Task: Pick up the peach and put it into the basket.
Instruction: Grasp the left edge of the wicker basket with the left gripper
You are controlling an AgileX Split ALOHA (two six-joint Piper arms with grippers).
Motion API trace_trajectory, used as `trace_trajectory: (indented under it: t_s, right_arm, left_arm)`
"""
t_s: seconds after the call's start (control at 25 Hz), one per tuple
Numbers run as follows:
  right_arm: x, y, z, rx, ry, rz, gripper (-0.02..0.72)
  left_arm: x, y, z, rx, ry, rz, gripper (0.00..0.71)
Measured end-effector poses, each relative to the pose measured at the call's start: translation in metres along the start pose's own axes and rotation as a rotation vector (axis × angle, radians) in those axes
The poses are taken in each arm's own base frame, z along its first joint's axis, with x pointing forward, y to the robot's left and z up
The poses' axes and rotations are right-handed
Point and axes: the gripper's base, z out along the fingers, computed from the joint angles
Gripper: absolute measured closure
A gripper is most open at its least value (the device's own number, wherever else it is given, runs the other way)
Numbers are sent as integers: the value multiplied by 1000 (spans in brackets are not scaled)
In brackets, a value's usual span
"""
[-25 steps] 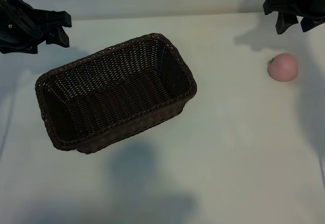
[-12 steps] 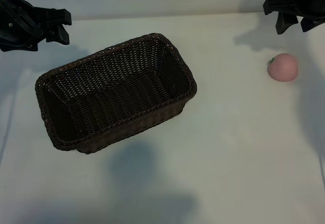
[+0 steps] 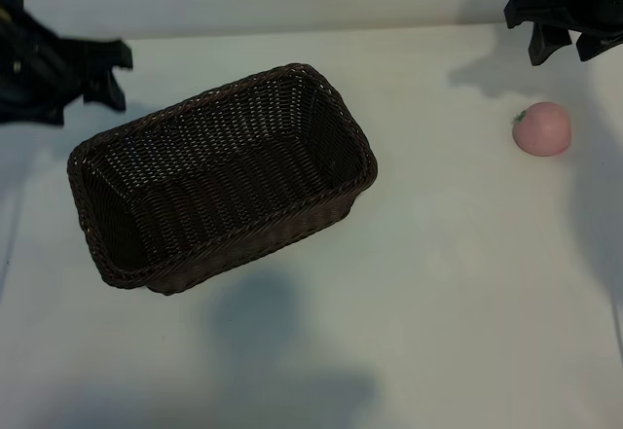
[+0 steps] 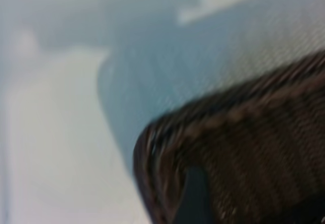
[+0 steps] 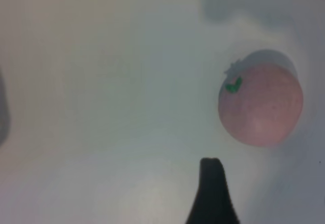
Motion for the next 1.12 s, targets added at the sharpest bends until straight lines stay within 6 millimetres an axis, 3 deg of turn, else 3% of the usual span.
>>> trace_trajectory:
  t_s: [0.36, 0.52, 0.88, 1.12]
  right_arm:
    - [0, 0, 0, 0, 0, 0, 196]
    - [0, 0, 0, 0, 0, 0, 196]
    - [0, 0, 0, 0, 0, 0, 196]
    - [0, 0, 0, 0, 0, 0, 196]
  left_arm:
    - [73, 27, 16, -67, 38, -146, 120]
    - [77, 30, 28, -72, 44, -159, 120]
    - [74, 32, 77, -63, 46, -217, 120]
    - [76, 32, 90, -46, 63, -230, 120]
